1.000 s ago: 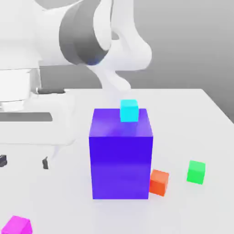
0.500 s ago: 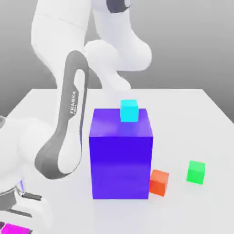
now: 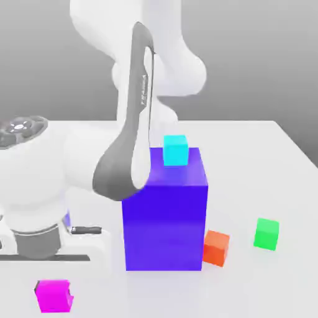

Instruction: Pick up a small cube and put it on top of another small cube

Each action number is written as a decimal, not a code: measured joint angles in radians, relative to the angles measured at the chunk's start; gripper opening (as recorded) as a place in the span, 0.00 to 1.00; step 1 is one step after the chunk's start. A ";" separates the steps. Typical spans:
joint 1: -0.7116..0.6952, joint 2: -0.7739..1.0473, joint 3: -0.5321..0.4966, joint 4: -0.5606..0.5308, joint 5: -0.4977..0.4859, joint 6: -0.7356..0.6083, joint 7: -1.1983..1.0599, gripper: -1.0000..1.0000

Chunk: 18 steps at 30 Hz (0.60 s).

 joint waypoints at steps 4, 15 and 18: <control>0.066 -0.070 0.073 -0.073 -0.067 0.007 -0.103 0.00; 0.269 -0.250 0.286 -0.273 -0.143 0.029 -0.463 0.00; 0.346 -0.299 0.330 -0.328 -0.133 0.036 -0.584 0.00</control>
